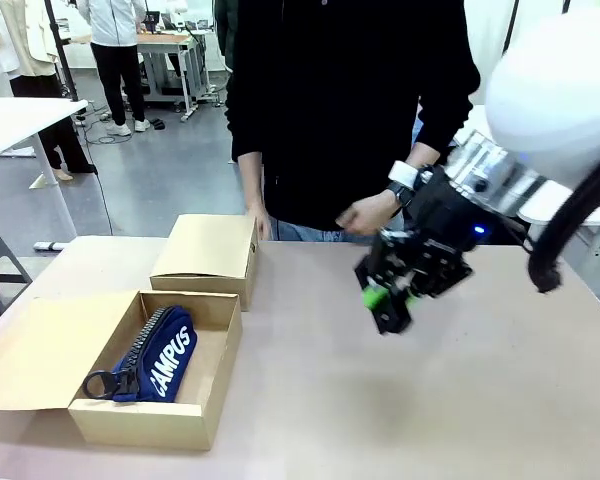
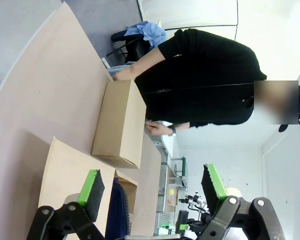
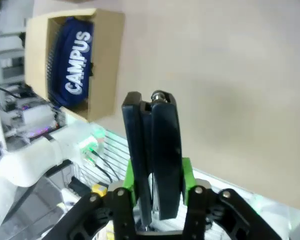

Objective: Place items inside the box.
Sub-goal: Pick up a Pencil pouch or Stapler and place it inside the Mailer Box closest to the robot.

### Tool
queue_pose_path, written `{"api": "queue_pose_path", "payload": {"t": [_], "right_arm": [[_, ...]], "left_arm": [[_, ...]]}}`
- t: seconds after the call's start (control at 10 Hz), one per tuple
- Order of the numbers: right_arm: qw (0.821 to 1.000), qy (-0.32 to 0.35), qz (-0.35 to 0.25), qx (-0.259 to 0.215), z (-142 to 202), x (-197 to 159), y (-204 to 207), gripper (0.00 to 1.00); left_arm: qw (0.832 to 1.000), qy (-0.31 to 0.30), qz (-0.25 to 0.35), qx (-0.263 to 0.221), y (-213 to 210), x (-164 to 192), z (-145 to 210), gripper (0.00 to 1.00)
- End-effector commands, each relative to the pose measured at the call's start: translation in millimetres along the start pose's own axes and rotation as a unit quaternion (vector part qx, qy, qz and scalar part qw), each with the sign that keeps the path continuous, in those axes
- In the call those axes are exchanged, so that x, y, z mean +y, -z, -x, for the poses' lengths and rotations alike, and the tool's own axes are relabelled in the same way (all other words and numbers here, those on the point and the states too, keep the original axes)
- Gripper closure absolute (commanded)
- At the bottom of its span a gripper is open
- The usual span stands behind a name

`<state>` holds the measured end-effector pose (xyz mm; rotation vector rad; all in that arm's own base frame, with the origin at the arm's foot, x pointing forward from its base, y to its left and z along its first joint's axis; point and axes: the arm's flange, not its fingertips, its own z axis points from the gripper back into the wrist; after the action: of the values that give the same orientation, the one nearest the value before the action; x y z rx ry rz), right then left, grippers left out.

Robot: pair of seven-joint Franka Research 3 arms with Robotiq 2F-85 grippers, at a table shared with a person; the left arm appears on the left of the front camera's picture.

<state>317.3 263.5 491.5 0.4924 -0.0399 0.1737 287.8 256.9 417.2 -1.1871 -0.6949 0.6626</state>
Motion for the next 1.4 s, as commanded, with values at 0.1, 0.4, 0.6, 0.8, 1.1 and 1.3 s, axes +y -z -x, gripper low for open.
{"api": "queue_pose_path", "payload": {"t": [0.1,0.4,0.6,0.8,1.1,1.3], "right_arm": [[0.997,-0.046,-0.027,-0.056,-70,87,71,0.59],[0.983,-0.176,-0.027,0.044,-68,164,150,0.59],[0.995,-0.09,-0.037,-0.02,-60,123,113,0.59],[0.992,-0.117,-0.039,0.007,-65,143,146,0.59],[0.999,-0.033,0.005,0.04,-74,173,183,0.59],[0.998,-0.011,0.004,0.059,-76,176,201,0.59]], "left_arm": [[1.0,0.004,0.01,-0.001,-1,0,1,0.0],[1.0,0.004,0.01,-0.001,-1,0,1,0.0],[1.0,0.004,0.01,-0.001,-1,0,1,0.0],[1.0,0.004,0.01,-0.001,-1,0,1,0.0],[1.0,0.004,0.01,-0.001,-1,0,1,0.0],[1.0,0.004,0.01,-0.001,-1,0,1,0.0]]}}
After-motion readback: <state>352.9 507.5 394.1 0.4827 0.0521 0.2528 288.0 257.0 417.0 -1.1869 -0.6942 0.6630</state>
